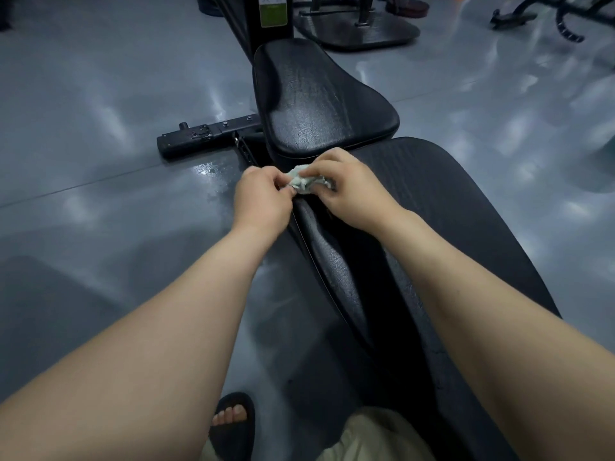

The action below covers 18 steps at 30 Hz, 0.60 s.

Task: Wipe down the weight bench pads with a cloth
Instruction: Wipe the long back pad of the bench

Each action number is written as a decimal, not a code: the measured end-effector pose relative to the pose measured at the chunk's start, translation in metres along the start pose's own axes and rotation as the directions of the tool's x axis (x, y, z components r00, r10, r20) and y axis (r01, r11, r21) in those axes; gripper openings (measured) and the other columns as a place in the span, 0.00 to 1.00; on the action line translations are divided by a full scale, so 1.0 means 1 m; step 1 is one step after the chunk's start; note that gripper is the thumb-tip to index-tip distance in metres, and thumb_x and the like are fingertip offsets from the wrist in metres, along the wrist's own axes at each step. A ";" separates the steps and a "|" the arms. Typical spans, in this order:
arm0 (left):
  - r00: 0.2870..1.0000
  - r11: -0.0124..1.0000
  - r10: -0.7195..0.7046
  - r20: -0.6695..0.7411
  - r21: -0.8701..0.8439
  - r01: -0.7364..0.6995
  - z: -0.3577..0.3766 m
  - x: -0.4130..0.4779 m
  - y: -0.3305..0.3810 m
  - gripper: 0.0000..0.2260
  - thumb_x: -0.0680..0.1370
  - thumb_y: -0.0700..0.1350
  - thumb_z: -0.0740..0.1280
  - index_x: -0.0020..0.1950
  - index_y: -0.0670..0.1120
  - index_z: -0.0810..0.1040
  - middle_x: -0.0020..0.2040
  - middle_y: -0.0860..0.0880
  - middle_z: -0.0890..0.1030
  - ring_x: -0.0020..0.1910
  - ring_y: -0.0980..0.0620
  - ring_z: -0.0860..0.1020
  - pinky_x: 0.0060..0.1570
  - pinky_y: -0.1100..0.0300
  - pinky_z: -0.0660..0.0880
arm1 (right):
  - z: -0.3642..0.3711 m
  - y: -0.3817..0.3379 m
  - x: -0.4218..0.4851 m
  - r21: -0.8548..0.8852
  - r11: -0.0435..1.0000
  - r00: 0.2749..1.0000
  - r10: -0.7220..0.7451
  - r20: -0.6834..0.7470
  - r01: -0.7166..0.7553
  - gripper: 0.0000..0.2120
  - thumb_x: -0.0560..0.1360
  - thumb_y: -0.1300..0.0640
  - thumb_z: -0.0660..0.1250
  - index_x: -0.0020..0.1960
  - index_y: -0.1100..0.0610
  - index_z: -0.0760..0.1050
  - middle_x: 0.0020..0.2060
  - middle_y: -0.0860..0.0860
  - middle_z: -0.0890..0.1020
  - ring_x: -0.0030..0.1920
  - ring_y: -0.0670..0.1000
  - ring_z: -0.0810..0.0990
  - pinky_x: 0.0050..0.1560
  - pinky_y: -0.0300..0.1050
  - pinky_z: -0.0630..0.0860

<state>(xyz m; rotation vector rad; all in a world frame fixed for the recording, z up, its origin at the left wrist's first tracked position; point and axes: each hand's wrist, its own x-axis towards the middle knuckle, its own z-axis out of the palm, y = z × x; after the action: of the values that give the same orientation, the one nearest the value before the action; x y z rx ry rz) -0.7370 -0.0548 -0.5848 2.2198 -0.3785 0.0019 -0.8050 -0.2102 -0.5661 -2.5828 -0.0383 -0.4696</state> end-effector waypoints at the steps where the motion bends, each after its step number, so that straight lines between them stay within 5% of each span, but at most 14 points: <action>1: 1.000 1.000 -0.022 -0.021 -0.007 0.021 -0.001 0.004 -0.003 0.01 0.76 0.44 0.73 0.47 0.49 0.85 0.51 0.45 0.82 0.49 0.47 0.80 0.48 0.62 0.70 | 0.003 -0.001 0.006 0.001 1.000 1.000 -0.002 -0.004 0.002 0.13 0.76 0.63 0.70 0.58 0.54 0.84 0.53 0.51 0.79 0.54 0.52 0.78 0.58 0.35 0.70; 7: 0.992 0.992 -0.120 0.047 -0.038 0.122 0.000 0.004 -0.019 0.04 0.78 0.40 0.69 0.44 0.46 0.81 0.39 0.49 0.81 0.39 0.51 0.76 0.35 0.60 0.67 | 0.022 -0.019 0.034 -0.190 0.978 0.991 -0.063 0.115 0.084 0.12 0.80 0.61 0.64 0.57 0.52 0.84 0.52 0.51 0.80 0.50 0.58 0.73 0.58 0.46 0.71; 11: 0.973 0.964 -0.157 0.171 -0.187 0.188 -0.003 0.000 -0.020 0.08 0.77 0.37 0.69 0.42 0.49 0.76 0.36 0.45 0.83 0.31 0.54 0.77 0.32 0.62 0.70 | 0.007 -0.022 0.012 -0.142 0.983 0.987 -0.102 0.128 0.120 0.11 0.79 0.59 0.65 0.55 0.50 0.85 0.50 0.50 0.80 0.50 0.57 0.75 0.57 0.51 0.73; 18: 0.910 0.950 -0.110 0.399 -0.226 0.214 -0.024 -0.023 -0.020 0.11 0.74 0.27 0.69 0.41 0.43 0.77 0.32 0.44 0.82 0.36 0.45 0.80 0.52 0.43 0.81 | 0.004 -0.023 -0.035 -0.097 0.977 0.977 -0.181 0.113 0.192 0.13 0.78 0.59 0.63 0.54 0.51 0.85 0.47 0.52 0.80 0.46 0.55 0.74 0.50 0.35 0.63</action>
<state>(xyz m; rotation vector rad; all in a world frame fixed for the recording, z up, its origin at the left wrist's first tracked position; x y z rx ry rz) -0.7501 -0.0186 -0.5881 1.9704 -0.3773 -0.5520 -0.8391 -0.1866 -0.5696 -2.7211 -0.3022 -0.4150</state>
